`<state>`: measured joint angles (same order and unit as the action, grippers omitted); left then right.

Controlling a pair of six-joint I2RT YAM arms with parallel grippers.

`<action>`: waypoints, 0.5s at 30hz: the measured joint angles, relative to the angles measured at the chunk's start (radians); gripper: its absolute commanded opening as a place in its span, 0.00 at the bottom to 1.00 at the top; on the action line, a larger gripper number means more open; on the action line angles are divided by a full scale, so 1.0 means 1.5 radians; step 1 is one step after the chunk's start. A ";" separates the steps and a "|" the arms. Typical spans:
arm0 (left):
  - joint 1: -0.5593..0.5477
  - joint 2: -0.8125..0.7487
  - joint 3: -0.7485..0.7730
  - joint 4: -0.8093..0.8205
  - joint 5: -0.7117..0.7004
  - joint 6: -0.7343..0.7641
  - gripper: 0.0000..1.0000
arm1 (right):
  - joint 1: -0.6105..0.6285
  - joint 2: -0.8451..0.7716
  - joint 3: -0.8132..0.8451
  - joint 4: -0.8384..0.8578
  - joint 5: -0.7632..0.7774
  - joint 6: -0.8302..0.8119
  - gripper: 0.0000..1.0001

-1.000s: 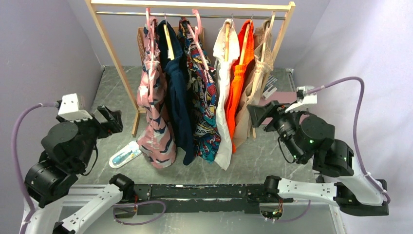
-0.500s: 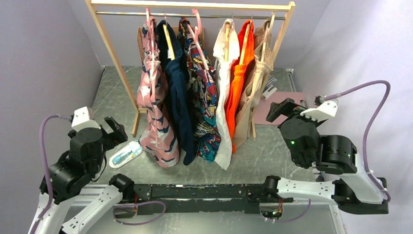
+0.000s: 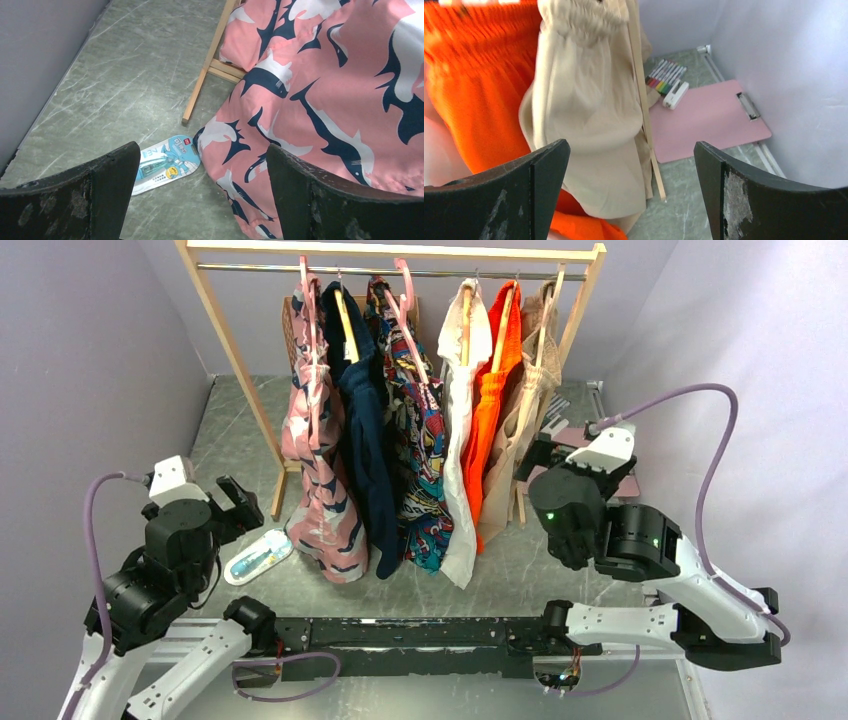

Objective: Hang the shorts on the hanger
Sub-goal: Reset both arms

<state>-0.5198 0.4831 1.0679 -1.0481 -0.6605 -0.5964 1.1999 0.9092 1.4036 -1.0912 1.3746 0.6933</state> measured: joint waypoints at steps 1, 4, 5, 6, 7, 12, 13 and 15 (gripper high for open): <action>0.000 0.002 0.000 0.002 0.001 0.005 0.99 | 0.000 0.002 0.005 0.030 0.006 -0.036 1.00; 0.000 0.004 0.003 0.015 0.013 0.033 0.99 | 0.000 0.008 0.025 0.223 0.030 -0.220 1.00; 0.000 0.005 0.009 0.020 0.018 0.043 0.99 | 0.000 0.009 0.026 0.282 0.036 -0.272 1.00; 0.000 0.008 0.019 0.026 0.024 0.055 0.98 | 0.000 0.009 0.024 0.390 0.043 -0.363 1.00; 0.000 0.010 0.029 0.035 0.029 0.065 0.98 | 0.000 0.010 0.024 0.436 0.047 -0.401 1.00; 0.000 0.036 0.077 0.078 0.045 0.094 0.98 | -0.003 0.075 0.084 0.696 0.060 -0.622 1.00; 0.000 0.046 0.087 0.085 0.049 0.097 0.98 | -0.006 0.088 0.096 0.726 0.058 -0.646 1.00; 0.000 0.062 0.101 0.097 0.056 0.101 0.98 | -0.016 0.107 0.106 0.770 0.052 -0.683 1.00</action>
<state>-0.5198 0.5762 1.2198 -0.9031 -0.5762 -0.4442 1.1759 1.0695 1.5620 0.0635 1.4521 -0.3313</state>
